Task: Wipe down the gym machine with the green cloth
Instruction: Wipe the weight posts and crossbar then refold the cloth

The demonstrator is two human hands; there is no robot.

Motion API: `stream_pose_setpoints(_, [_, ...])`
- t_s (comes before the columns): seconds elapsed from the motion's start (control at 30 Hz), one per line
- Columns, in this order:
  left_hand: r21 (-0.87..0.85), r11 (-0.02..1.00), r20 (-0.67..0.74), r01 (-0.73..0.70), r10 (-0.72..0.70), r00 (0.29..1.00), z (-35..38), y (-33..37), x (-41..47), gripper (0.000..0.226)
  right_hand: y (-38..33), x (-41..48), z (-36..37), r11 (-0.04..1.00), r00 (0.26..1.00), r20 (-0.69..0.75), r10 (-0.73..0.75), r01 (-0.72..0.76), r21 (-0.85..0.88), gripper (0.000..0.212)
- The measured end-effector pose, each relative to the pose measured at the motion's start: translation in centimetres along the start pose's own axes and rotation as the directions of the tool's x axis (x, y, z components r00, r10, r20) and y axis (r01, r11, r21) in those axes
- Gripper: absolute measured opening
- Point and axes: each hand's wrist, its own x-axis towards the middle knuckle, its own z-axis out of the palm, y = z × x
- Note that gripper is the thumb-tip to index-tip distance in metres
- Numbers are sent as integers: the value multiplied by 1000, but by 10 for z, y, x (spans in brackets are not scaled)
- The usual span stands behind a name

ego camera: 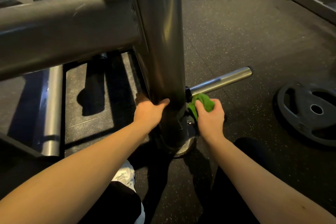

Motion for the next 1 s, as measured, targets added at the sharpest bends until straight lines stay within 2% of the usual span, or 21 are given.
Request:
stream_pose_setpoints(0.03, [-61,998,-39,-17,15,999,1,0,1,82,-9,3,7,998,998,7,-58,57,35,15])
stream_pose_setpoints(0.1, [-183,973,-106,-138,120,987,3,-2,5,89,-17,8,24,989,980,140,-142,133,71,18])
stream_pose_setpoints(0.17, [-231,945,-133,-233,207,969,4,-3,8,84,-12,13,39,982,940,290,-179,186,4,20])
stream_pose_setpoints(0.2, [-244,935,-135,-257,230,964,4,-5,10,79,-7,15,45,976,930,309,-201,217,-17,20])
stream_pose_setpoints(0.27, [-267,920,-135,-288,260,956,3,-6,14,73,1,21,51,959,932,241,-270,283,-18,24])
stream_pose_setpoints(0.37, [-288,901,-127,-325,300,945,5,-7,16,77,9,27,55,914,909,120,-399,405,-27,40])
stream_pose_setpoints(0.47, [-257,906,-146,-338,309,940,9,-11,20,80,25,28,63,894,896,41,-443,444,-49,32])
stream_pose_setpoints(0.57, [-207,923,-156,-323,295,943,10,-14,23,81,66,21,59,914,922,58,-383,387,-121,24])
stream_pose_setpoints(0.7, [-196,937,-146,-291,265,953,11,-14,23,79,115,11,50,961,991,71,-113,127,-244,28])
stream_pose_setpoints(0.77, [-184,939,-145,-292,268,952,11,-14,24,80,111,13,51,969,996,61,-58,71,-235,31])
stream_pose_setpoints(0.83, [-175,937,-149,-302,278,949,11,-14,26,82,89,18,54,970,987,42,-155,160,-184,35])
stream_pose_setpoints(0.93, [-169,936,-160,-309,283,946,12,-16,28,82,53,23,58,921,932,44,-360,362,-143,23])
stream_pose_setpoints(1.0, [-167,938,-159,-305,280,947,13,-18,29,81,54,24,57,895,911,73,-405,412,-170,19])
